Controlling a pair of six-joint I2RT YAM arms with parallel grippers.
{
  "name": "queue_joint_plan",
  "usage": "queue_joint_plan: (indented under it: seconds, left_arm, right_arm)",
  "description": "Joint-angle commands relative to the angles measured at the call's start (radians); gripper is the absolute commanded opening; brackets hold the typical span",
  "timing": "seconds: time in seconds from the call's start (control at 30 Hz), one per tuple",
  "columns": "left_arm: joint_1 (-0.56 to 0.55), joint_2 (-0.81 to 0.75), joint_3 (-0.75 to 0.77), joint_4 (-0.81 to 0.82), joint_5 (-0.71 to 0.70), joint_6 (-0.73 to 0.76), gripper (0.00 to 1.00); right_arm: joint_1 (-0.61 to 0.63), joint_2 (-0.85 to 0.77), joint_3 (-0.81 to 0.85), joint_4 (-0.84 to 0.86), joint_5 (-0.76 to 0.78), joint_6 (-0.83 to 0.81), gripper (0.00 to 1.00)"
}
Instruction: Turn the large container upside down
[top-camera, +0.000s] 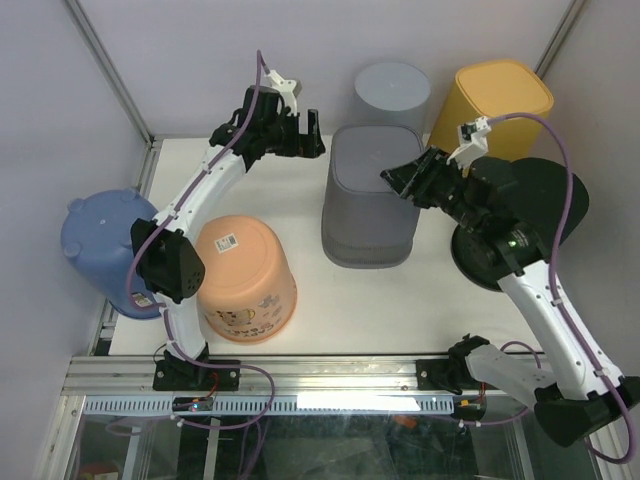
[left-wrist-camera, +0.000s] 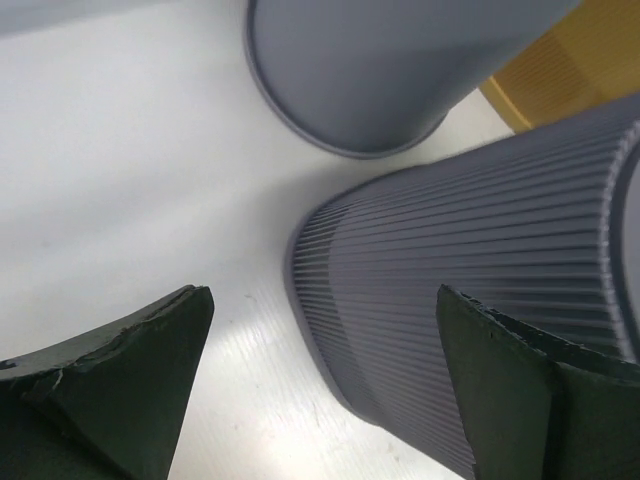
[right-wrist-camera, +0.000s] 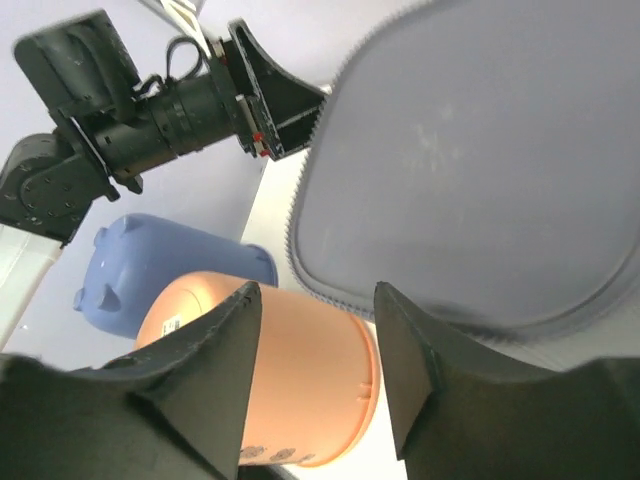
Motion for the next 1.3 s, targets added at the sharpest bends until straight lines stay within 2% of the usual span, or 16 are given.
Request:
queue_joint_plan:
  seconds: [0.0, 0.07, 0.2, 0.33, 0.43, 0.53, 0.7, 0.9, 1.27]
  left_arm:
    - [0.014, -0.022, 0.134, -0.036, -0.073, 0.027, 0.99]
    - [0.014, -0.043, 0.167, -0.04, -0.05, 0.034, 0.99]
    - [0.002, -0.112, 0.176, -0.037, -0.018, 0.028, 0.99]
    - [-0.051, -0.215, 0.122, -0.024, -0.049, 0.042, 0.99]
    - [-0.073, -0.319, 0.011, 0.013, -0.06, 0.035, 0.99]
    - [-0.073, -0.406, -0.104, 0.051, -0.121, -0.024, 0.99]
    - [-0.075, -0.551, -0.277, 0.073, -0.297, -0.09, 0.99]
    - [-0.074, -0.671, -0.407, 0.078, -0.446, -0.11, 0.99]
    - [-0.075, -0.733, -0.472, 0.131, -0.49, -0.123, 0.99]
  right_arm:
    - [0.002, -0.064, 0.212, -0.107, 0.129, -0.198, 0.56]
    - [0.002, -0.128, 0.22, -0.176, 0.215, -0.267, 0.6]
    - [0.003, -0.279, 0.134, -0.291, 0.369, -0.372, 0.67]
    - [0.002, -0.372, 0.082, -0.431, 0.509, -0.395, 0.71]
    - [0.002, -0.385, 0.088, -0.478, 0.545, -0.399, 0.75]
    - [0.002, -0.365, 0.098, -0.448, 0.566, -0.408, 0.79]
    - [0.002, -0.259, 0.136, -0.402, 0.675, -0.381, 0.99]
    - [0.003, -0.163, 0.16, -0.375, 0.799, -0.313, 1.0]
    - [0.002, -0.233, 0.079, -0.254, 0.729, -0.341, 0.99]
